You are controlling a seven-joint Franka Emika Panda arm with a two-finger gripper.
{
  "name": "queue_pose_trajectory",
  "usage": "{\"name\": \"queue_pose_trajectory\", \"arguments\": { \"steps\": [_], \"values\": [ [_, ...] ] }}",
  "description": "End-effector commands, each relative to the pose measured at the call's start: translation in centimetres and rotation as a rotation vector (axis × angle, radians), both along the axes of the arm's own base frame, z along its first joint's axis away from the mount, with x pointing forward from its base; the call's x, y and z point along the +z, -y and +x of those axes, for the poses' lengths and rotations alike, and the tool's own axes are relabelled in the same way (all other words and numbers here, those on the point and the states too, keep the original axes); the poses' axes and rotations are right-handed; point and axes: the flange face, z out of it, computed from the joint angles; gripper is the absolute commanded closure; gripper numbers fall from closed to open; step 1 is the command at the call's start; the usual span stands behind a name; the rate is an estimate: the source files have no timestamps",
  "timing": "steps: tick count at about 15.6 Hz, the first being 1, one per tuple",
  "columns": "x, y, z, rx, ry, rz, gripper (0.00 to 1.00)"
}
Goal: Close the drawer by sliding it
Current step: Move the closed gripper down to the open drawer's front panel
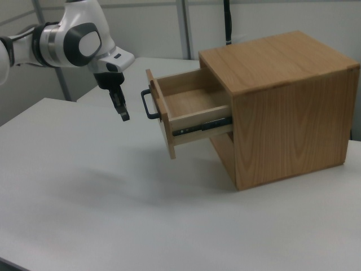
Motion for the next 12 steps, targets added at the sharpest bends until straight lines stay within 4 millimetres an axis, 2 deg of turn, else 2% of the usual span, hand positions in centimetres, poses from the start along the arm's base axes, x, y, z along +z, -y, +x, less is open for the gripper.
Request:
{"name": "queue_pose_trajectory", "arguments": {
  "steps": [1, 4, 5, 7, 12],
  "values": [
    [-0.5, 0.0, 1.4, -0.112, 0.064, -0.055, 1.0],
    [-1.1, 0.5, 1.8, -0.126, 0.064, -0.059, 1.0],
    [-0.8, 0.5, 2.2, -0.124, 0.074, -0.064, 1.0],
    [-1.4, 0.9, 3.1, -0.127, 0.074, -0.081, 1.0],
    [-1.8, 3.0, 4.0, -0.117, 0.073, -0.114, 1.0]
  ]
}}
